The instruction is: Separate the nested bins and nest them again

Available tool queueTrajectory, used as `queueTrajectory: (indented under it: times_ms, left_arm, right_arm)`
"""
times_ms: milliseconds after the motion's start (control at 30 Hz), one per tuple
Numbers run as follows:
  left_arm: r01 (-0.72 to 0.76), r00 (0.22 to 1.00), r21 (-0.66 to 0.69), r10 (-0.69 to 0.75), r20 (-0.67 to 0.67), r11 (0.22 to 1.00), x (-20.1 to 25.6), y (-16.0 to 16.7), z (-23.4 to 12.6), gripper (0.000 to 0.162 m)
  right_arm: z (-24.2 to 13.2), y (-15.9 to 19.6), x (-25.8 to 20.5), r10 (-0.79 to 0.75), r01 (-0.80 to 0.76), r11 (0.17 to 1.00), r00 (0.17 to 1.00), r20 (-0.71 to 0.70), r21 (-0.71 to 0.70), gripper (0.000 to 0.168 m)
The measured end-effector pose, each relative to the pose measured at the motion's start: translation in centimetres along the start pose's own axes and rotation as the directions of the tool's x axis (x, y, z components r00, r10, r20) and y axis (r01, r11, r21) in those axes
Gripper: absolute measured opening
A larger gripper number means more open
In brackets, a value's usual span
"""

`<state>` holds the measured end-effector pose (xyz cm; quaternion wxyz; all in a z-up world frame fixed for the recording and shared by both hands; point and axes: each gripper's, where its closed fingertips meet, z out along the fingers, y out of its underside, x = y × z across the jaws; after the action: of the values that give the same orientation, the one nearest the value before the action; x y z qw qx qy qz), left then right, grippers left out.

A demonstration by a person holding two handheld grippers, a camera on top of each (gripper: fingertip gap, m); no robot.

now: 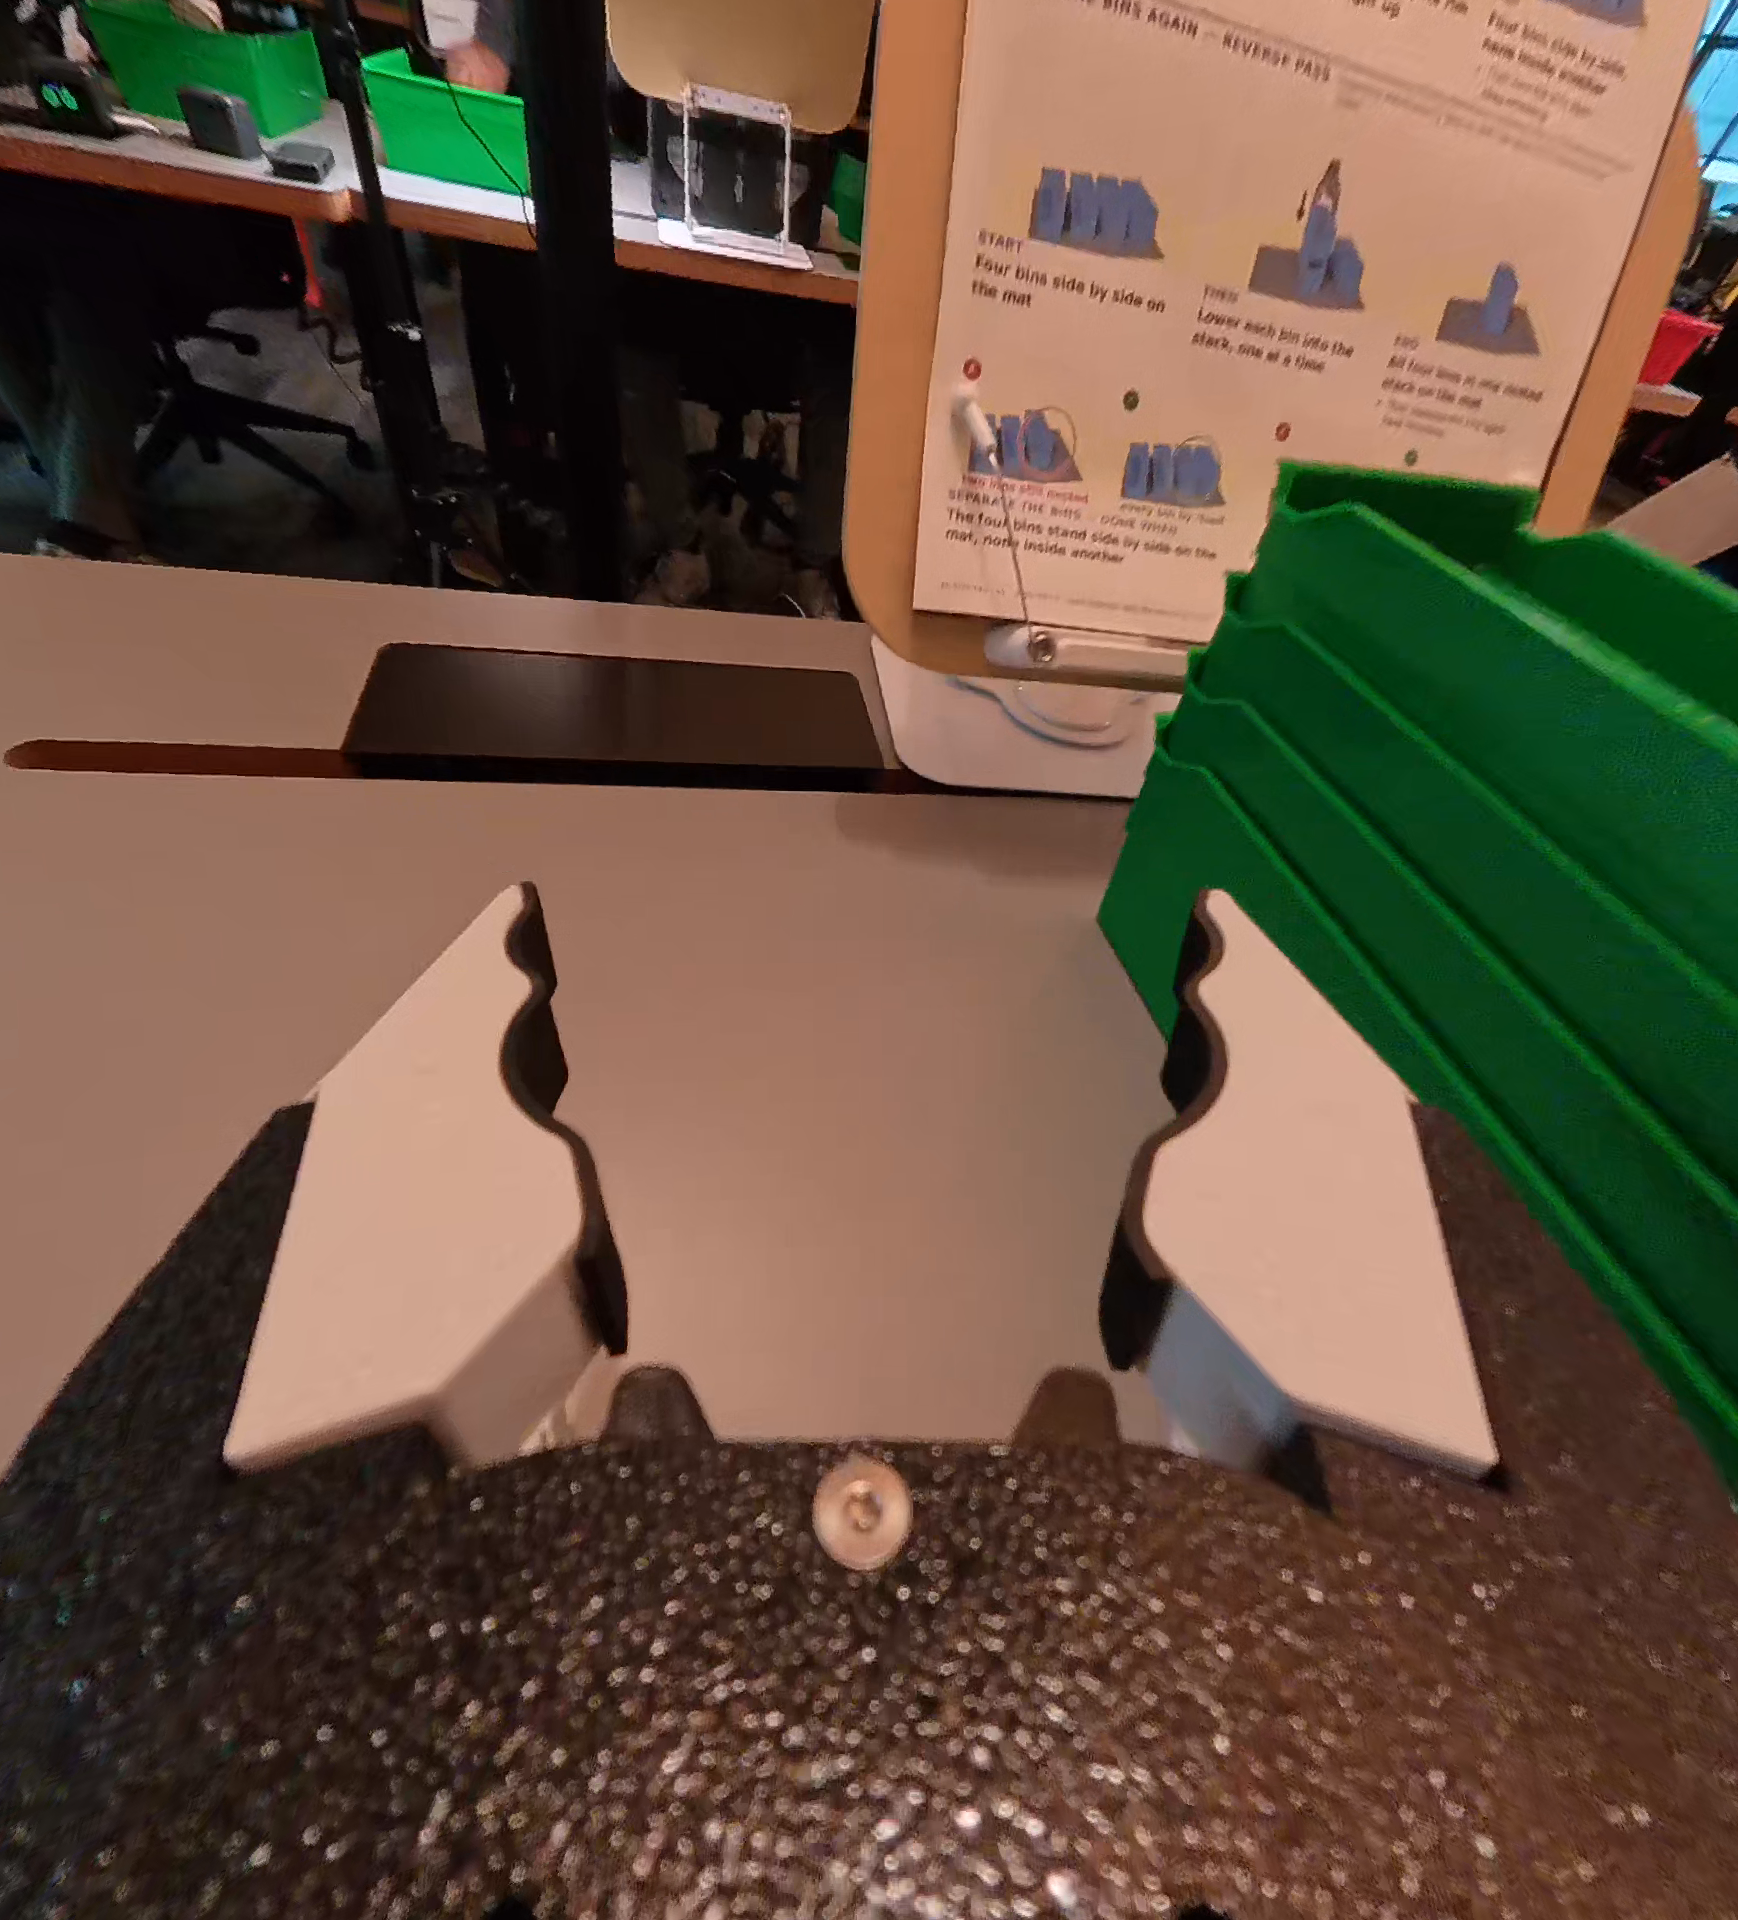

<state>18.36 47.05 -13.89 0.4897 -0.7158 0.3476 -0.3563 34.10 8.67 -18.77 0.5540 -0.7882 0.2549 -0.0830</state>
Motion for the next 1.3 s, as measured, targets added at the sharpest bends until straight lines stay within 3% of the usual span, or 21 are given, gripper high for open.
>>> queueTrajectory:
  times_ms: [367,467,567,700,1000,1300]
  left_arm:
    - [-0.168,0.983,0.123,0.156,0.102,0.978,-1.7,2.1,0.8,0.113]
    - [-0.150,0.989,0.162,0.148,0.025,0.975,0.0,3.1,0.8,0.108]
    - [-0.119,0.991,0.094,0.124,-0.057,0.988,1.5,4.5,1.6,0.113]
    - [-0.146,0.988,0.056,0.148,-0.042,0.988,1.6,5.4,2.1,0.114]
    - [-0.239,0.971,0.003,0.238,0.036,0.971,0.2,6.2,2.6,0.114]
    - [-0.213,0.977,-0.032,0.213,0.021,0.977,0.3,6.8,2.9,0.114]
  right_arm:
    - [2.7,-10.0,-7.3,-0.005,0.000,0.995,0.999,0.054,0.096,0.133]
    - [4.0,-12.0,-9.4,0.004,-0.011,0.998,0.994,0.112,0.062,0.133]
    - [5.2,-14.1,-11.4,0.011,-0.019,0.999,0.984,0.176,0.045,0.130]
    - [7.6,-16.3,-13.1,-0.023,0.024,1.000,0.982,0.186,-0.006,0.131]
    - [15.4,-15.5,-15.9,-0.087,0.125,0.956,0.985,0.150,-0.265,0.130]
    - [18.5,-15.0,-15.8,-0.076,0.123,0.879,0.990,0.120,-0.461,0.124]
